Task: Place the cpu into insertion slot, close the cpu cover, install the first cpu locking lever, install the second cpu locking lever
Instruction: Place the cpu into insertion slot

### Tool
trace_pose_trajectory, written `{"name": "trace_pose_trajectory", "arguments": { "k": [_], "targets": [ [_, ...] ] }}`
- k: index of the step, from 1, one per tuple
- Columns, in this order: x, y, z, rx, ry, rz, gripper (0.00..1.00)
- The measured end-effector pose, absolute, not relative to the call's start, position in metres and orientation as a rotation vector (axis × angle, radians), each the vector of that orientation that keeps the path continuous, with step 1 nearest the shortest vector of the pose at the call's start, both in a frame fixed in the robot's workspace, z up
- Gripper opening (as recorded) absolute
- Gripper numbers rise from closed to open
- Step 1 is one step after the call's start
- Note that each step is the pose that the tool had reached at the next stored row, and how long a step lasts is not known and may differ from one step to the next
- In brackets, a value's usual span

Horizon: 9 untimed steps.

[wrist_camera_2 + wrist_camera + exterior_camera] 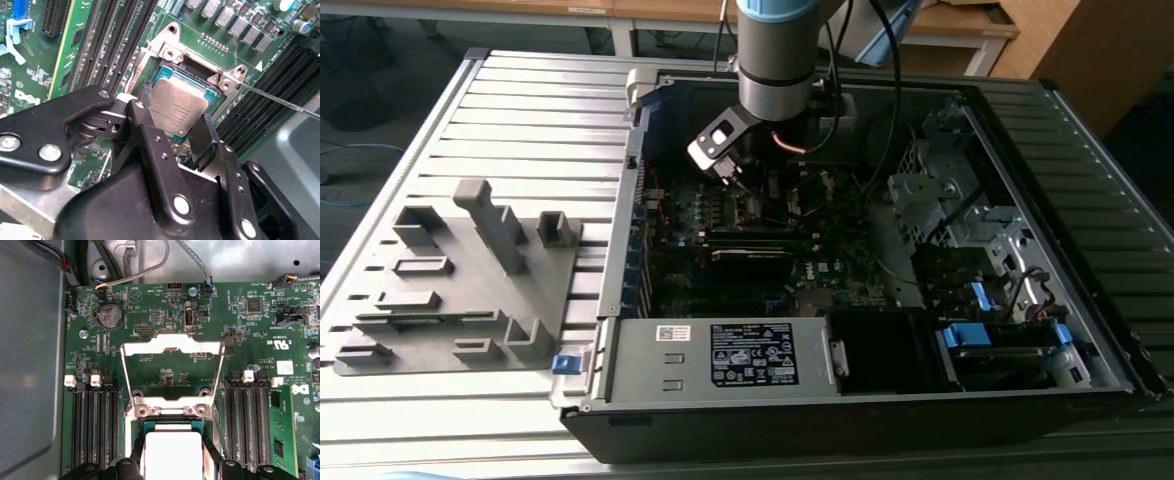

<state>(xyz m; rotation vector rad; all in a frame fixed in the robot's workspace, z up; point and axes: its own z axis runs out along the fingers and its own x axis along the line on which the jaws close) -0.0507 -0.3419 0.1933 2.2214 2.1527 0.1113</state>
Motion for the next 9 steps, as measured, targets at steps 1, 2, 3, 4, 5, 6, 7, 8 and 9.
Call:
{"name": "trace_pose_trajectory", "arguments": {
  "k": [1, 2, 3, 4, 5, 6, 7, 8, 9],
  "targets": [
    [-0.0507, -0.3419, 0.1933, 2.221, 2.153, 0.111, 0.54],
    [-0.0507, -0.3419, 0.1932, 2.221, 2.153, 0.111, 0.54],
    [-0.0507, -0.3419, 0.1932, 2.221, 2.153, 0.111, 0.54],
    [-0.0507, -0.3419, 0.1932, 2.221, 2.153, 0.111, 0.54],
    [-0.0507, -0.3419, 0.1932, 2.221, 2.153, 0.111, 0.54],
    [-0.0507, -0.3419, 0.1932, 2.221, 2.153, 0.111, 0.54],
    [-0.0507, -0.3418, 0.1937, 2.222, 2.153, 0.112, 0.54],
    [-0.0506, -0.3417, 0.1952, 2.222, 2.153, 0.113, 0.54],
    [-0.0507, -0.3418, 0.1972, 2.221, 2.153, 0.112, 0.54]
  ]
}}
